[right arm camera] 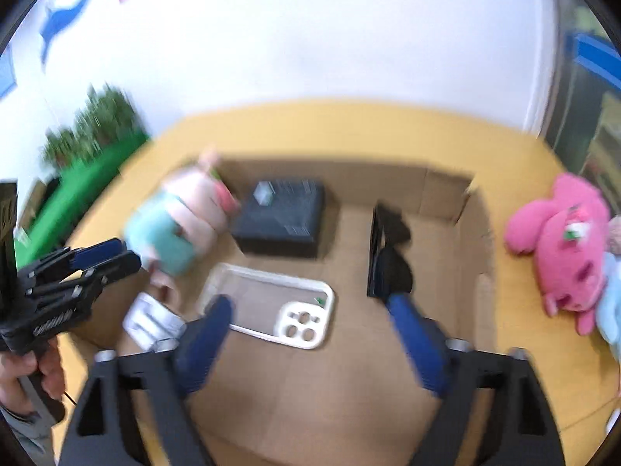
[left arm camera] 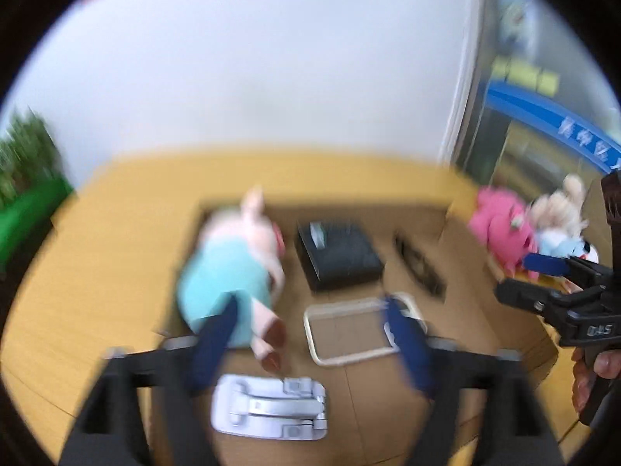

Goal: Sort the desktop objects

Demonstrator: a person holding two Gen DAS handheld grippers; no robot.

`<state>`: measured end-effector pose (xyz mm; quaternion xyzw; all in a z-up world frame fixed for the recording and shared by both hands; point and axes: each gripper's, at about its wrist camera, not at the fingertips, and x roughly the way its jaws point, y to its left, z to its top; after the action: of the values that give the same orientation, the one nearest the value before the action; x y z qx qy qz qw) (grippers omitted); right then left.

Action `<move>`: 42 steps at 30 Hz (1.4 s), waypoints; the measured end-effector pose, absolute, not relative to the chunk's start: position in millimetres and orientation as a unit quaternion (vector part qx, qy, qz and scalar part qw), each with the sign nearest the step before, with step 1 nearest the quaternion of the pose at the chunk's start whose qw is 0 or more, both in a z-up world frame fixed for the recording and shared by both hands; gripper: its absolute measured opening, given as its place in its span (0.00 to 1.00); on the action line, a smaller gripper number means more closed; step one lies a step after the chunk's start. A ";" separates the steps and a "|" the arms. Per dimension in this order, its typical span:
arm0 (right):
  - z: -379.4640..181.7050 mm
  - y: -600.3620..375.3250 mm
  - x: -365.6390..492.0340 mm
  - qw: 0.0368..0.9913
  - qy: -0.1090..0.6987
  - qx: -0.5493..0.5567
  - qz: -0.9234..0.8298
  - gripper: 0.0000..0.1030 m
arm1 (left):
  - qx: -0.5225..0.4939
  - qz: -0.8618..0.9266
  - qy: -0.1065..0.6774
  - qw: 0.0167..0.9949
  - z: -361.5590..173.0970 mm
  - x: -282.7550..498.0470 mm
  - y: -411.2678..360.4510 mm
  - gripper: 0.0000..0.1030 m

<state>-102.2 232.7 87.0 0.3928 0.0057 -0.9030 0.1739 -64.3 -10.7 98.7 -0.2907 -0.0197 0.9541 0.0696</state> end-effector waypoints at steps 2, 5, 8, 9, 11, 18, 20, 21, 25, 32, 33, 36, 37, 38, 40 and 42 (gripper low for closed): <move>104.5 234.5 -73.7 0.169 -0.001 0.336 -0.926 1.00 | -0.240 0.970 0.011 0.036 104.4 -29.4 -11.1 0.83; 103.1 232.1 -28.0 0.158 0.006 0.268 -0.950 1.00 | -0.224 0.974 0.003 0.020 91.5 -5.3 -12.4 0.83; 79.0 223.5 -19.9 0.141 0.022 0.275 -0.951 1.00 | -0.257 0.966 -0.016 0.014 66.7 -12.2 -10.4 0.83; 67.9 221.8 -17.8 0.135 0.021 0.292 -0.947 1.00 | -0.262 0.965 -0.014 0.007 58.9 -13.9 -12.1 0.83; 51.5 222.7 -16.2 0.134 0.013 0.307 -0.942 1.00 | -0.279 0.960 -0.005 -0.001 41.1 -17.7 -9.6 0.83; 8.2 224.7 -16.4 0.108 0.001 0.312 -0.944 1.00 | -0.274 0.962 -0.012 0.004 6.6 -16.0 0.2 0.83; 5.7 224.1 -11.9 0.102 0.004 0.294 -0.950 1.00 | -0.262 0.965 0.012 0.000 0.7 -15.9 7.5 0.83; 3.8 224.2 -9.8 0.097 0.004 0.289 -0.952 1.00 | -0.255 0.967 0.016 0.003 -0.9 -14.8 10.1 0.83; 0.3 224.6 -3.7 0.087 0.006 0.251 -0.964 1.00 | -0.230 0.973 0.016 0.002 -1.3 -8.2 12.0 0.84; 1.1 224.7 -3.2 0.086 0.006 0.247 -0.965 1.00 | -0.235 0.972 0.019 -0.009 0.2 -10.7 15.6 0.89; 1.0 224.5 -3.1 0.086 0.007 0.247 -0.965 1.00 | -0.235 0.972 0.019 -0.010 0.5 -10.6 15.6 0.89; 1.2 224.8 -2.3 0.086 0.006 0.246 -0.965 1.00 | -0.235 0.972 0.018 -0.013 0.1 -10.8 15.7 0.89; 1.2 224.8 -2.0 0.085 0.006 0.246 -0.965 1.00 | -0.235 0.972 0.018 -0.014 -0.1 -10.8 15.8 0.89; 1.2 224.9 -1.9 0.086 0.006 0.246 -0.966 1.00 | -0.236 0.972 0.018 -0.014 -0.2 -10.8 15.9 0.89; 1.1 224.8 -1.9 0.086 0.006 0.246 -0.965 1.00 | -0.235 0.972 0.018 -0.013 0.0 -10.9 15.9 0.89; 1.4 225.0 -2.0 0.085 0.006 0.246 -0.965 1.00 | -0.236 0.972 0.018 -0.013 0.1 -11.0 16.1 0.89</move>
<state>-2.0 225.0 1.4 0.2460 0.0063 -0.9655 0.0854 -11.0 16.1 0.1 -0.2355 0.0183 0.9716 -0.0134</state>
